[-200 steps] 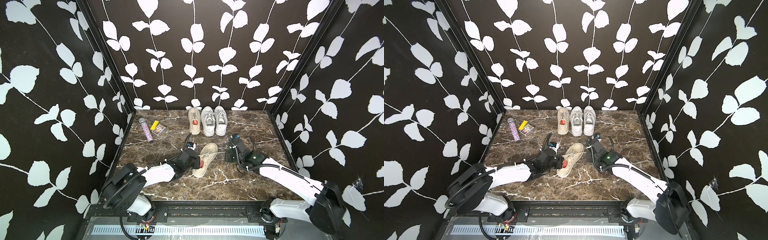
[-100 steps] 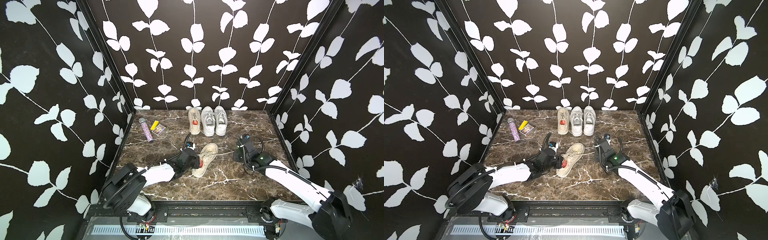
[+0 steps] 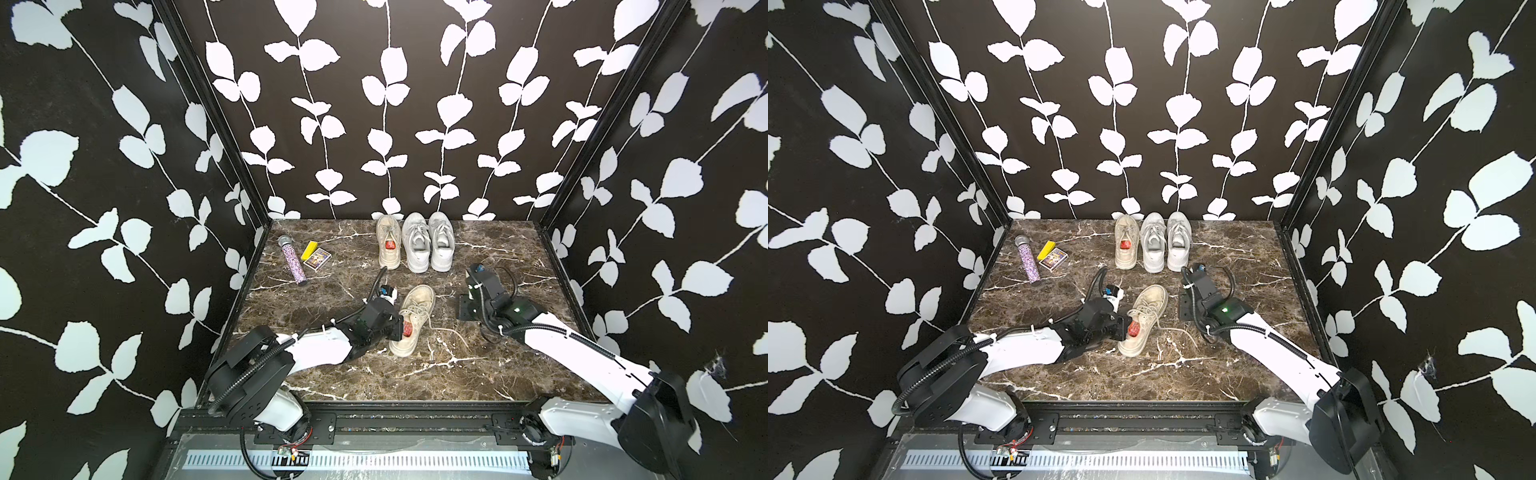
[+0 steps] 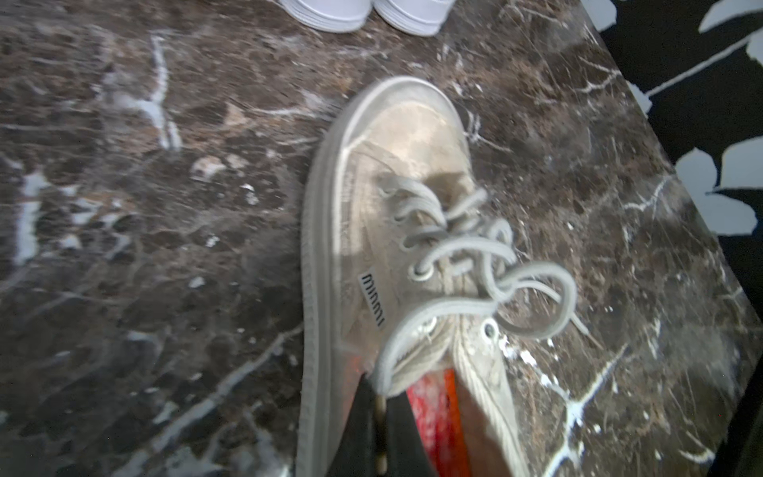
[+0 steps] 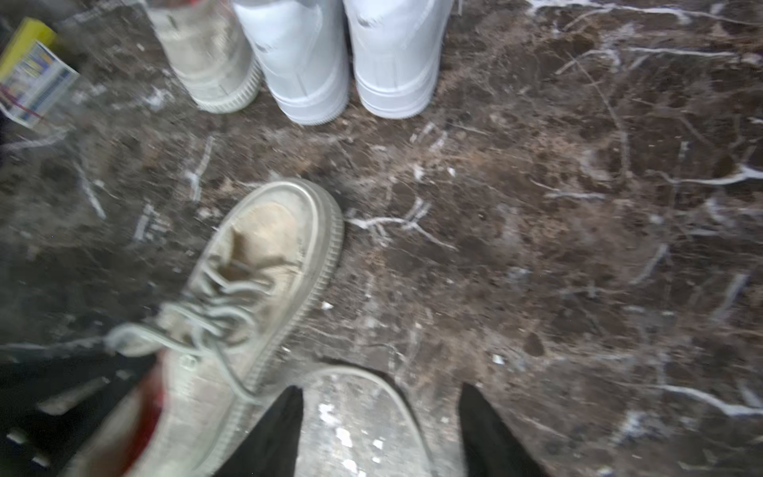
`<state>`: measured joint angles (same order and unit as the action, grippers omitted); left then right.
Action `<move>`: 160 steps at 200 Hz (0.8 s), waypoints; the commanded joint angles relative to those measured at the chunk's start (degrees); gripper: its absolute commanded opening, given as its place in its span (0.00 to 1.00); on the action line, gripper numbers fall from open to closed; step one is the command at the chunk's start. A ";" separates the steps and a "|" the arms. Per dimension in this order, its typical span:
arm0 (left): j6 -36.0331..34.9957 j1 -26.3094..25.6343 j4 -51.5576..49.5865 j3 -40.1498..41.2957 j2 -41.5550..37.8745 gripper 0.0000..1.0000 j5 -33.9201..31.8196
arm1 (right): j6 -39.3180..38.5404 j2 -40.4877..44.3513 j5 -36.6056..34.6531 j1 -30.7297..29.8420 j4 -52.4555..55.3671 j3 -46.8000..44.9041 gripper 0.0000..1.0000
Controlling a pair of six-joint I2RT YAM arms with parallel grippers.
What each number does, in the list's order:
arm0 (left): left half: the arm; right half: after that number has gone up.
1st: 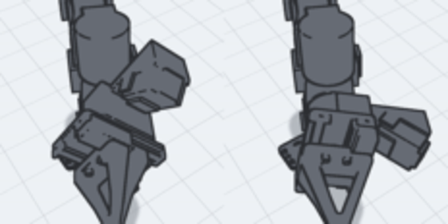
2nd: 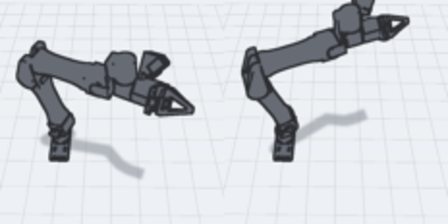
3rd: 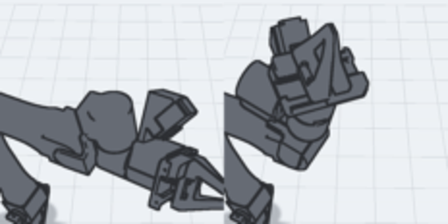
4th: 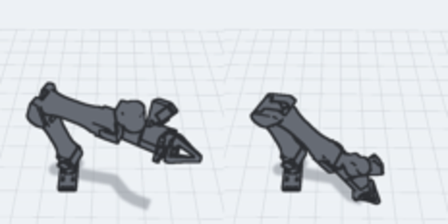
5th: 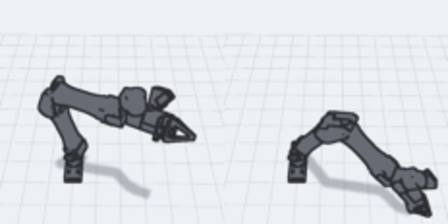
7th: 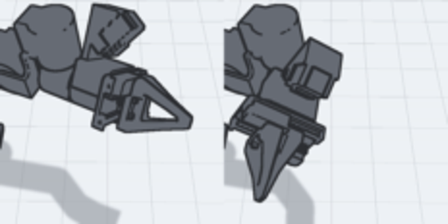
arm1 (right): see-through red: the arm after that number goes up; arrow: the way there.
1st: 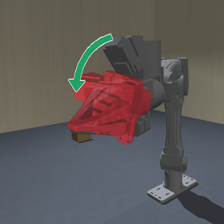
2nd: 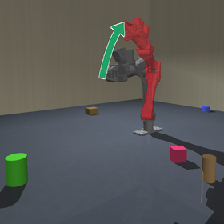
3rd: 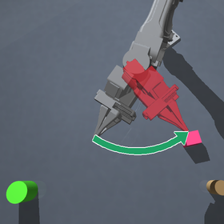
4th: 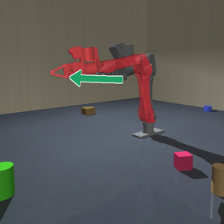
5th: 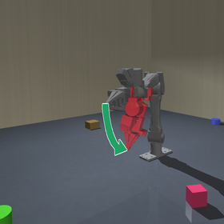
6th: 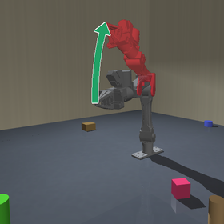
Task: Remove the insole from the shoe
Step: Untie the shoelace on the shoe.
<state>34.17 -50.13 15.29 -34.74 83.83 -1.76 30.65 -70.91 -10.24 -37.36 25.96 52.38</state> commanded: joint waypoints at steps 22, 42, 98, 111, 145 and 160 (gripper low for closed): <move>-0.50 -1.38 -1.67 1.05 -5.09 0.29 -3.50 | -3.57 -8.54 4.94 -4.03 -3.64 5.15 0.71; -0.25 -1.42 -1.62 2.27 -5.96 0.36 -4.39 | -4.86 -13.00 4.89 -5.62 -3.76 8.14 0.71; -0.30 -1.38 -2.04 2.45 -5.33 0.44 -3.36 | -6.68 -18.98 5.32 -6.89 -4.33 10.46 0.71; -0.50 -1.38 -2.36 1.89 -4.57 0.46 -2.84 | -6.69 -19.52 4.96 -7.27 -4.33 10.38 0.70; -0.30 -1.38 -2.69 0.77 -2.40 0.46 -2.05 | -6.17 -20.34 4.05 -7.83 -4.89 9.71 0.70; -0.23 -1.38 -2.54 0.17 -1.38 0.46 -1.44 | -6.18 -20.40 3.76 -7.90 -5.35 9.68 0.70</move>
<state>33.43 -51.59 13.21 -33.01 81.30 -4.27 24.80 -90.78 -5.32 -44.75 21.65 61.25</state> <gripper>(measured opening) 0.459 0.701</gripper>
